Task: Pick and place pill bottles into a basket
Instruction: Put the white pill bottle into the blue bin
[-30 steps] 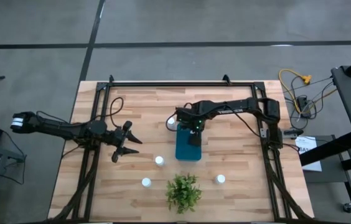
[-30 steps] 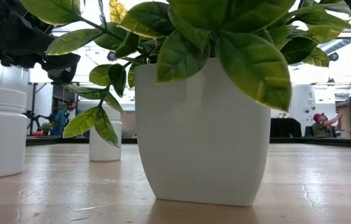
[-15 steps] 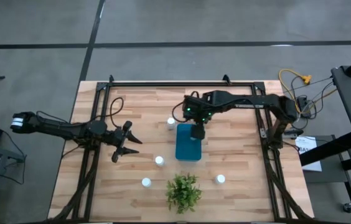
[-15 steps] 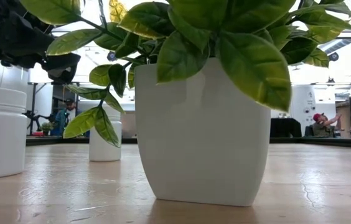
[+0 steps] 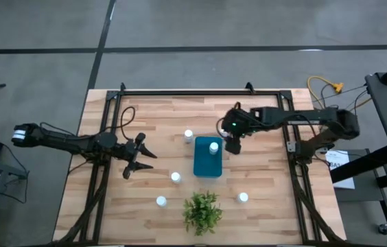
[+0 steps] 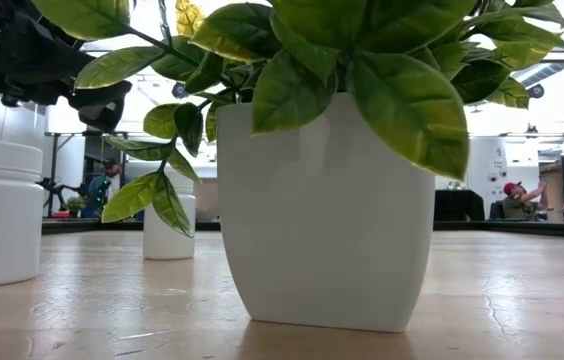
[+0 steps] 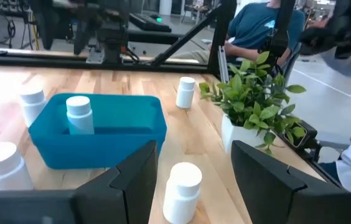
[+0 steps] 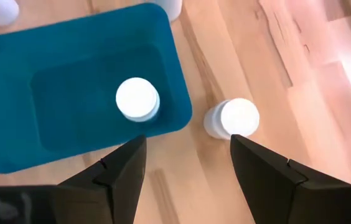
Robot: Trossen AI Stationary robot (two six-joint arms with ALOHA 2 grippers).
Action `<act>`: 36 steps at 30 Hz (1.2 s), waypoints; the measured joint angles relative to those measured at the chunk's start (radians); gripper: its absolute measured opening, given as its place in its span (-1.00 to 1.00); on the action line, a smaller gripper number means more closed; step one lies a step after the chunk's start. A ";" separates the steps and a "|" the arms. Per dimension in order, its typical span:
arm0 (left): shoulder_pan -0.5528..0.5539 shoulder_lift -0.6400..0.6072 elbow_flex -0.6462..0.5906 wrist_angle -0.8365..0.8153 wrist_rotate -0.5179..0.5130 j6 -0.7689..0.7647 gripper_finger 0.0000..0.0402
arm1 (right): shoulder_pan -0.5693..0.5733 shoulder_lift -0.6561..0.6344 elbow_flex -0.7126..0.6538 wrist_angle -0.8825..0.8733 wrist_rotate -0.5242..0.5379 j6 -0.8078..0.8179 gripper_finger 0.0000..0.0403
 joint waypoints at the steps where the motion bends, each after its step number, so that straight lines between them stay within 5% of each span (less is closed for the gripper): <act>1: 0.000 0.000 -0.001 0.007 0.000 0.000 -0.06 | 0.000 -0.026 -0.041 0.046 -0.001 0.006 0.11; 12: 0.001 0.001 -0.002 0.021 0.000 0.023 -0.06 | -0.001 -0.189 -0.326 0.305 0.008 0.019 0.11; 25: 0.000 0.001 0.002 0.057 -0.001 0.022 -0.06 | -0.021 -0.169 -0.300 0.327 0.132 -0.044 0.13; 36: 0.000 0.000 -0.002 0.056 -0.001 0.021 -0.06 | -0.106 -0.167 -0.294 0.355 0.134 -0.061 0.50</act>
